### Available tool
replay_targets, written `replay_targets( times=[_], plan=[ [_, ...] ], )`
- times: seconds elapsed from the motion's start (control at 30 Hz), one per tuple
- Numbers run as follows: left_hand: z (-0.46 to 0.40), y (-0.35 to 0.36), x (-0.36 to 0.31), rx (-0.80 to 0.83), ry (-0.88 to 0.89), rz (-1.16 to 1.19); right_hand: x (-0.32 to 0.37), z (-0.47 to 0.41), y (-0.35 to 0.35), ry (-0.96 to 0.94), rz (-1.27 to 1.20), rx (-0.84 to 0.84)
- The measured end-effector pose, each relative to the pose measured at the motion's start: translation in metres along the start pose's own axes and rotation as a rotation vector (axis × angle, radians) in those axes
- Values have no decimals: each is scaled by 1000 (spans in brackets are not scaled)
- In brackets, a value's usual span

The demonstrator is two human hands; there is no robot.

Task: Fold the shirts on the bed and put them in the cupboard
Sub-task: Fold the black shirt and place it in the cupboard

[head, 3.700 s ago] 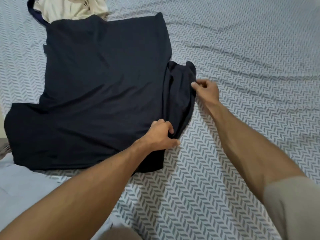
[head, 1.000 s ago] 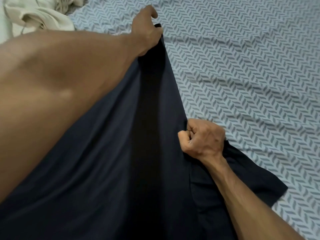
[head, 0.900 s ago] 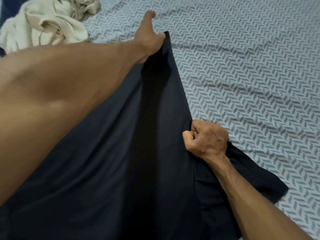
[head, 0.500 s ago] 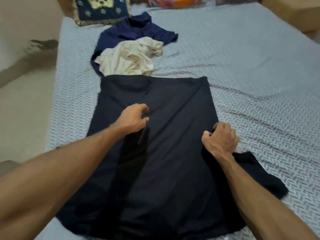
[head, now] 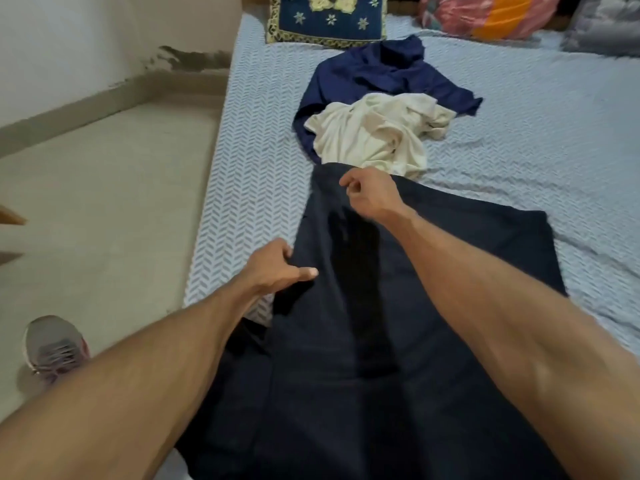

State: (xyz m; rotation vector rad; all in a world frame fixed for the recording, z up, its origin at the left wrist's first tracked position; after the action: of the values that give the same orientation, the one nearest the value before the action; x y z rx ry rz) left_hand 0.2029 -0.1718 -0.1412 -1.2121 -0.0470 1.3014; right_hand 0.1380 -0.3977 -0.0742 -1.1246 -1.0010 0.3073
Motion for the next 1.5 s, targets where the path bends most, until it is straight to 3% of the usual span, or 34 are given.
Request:
replay_targets(
  times=[0.23, 0.37, 0.53, 0.8, 0.87, 1.03, 1.07, 1.13, 1.2, 1.3, 1.37, 1.5],
  plan=[
    [-13, -6, 8, 98, 102, 24, 40, -91, 57, -123, 315, 148],
    [-17, -10, 9, 148, 101, 102, 36, -104, 60, -49, 329, 37],
    [-17, -17, 19, 138, -18, 398, 31, -109, 39, 13, 99, -218],
    [-16, -19, 17, 73, 44, 295, 23, -98, 67, 48, 212, -136],
    [-16, -16, 17, 49, 86, 269, 27, -89, 64, 40, 141, -112],
    [4, -9, 17, 13, 112, 205, 53, 2, 83, -26, -351, -82],
    [13, -12, 17, 36, 78, 295, 58, 35, 87, 29, -418, -116],
    [32, -25, 25, 60, -34, 686, 61, 98, 99, 123, -480, -200],
    [55, -49, 55, -118, -144, 934, 67, 154, 105, 107, -451, -275],
    [108, -79, 122, -419, -246, 750, 87, 212, 118, -10, -341, -279],
    [141, -73, 166, -370, -386, 624, 107, 230, 129, -48, -298, -181],
    [180, -22, 210, -65, -629, 854, 148, 214, 146, -54, -153, 101]
  ],
)
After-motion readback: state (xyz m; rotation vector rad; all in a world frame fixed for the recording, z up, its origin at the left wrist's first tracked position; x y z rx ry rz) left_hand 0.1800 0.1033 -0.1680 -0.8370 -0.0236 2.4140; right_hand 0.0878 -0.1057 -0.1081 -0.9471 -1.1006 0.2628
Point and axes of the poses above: each hand's wrist, its own z-axis away from the middle knuckle, its own y-axis out of the palm, x = y × z, the point moved 5 cm from there along -z, towards the middle knuckle, and after that the axes turned 3 degrees about -z, right-handed, at the moved point
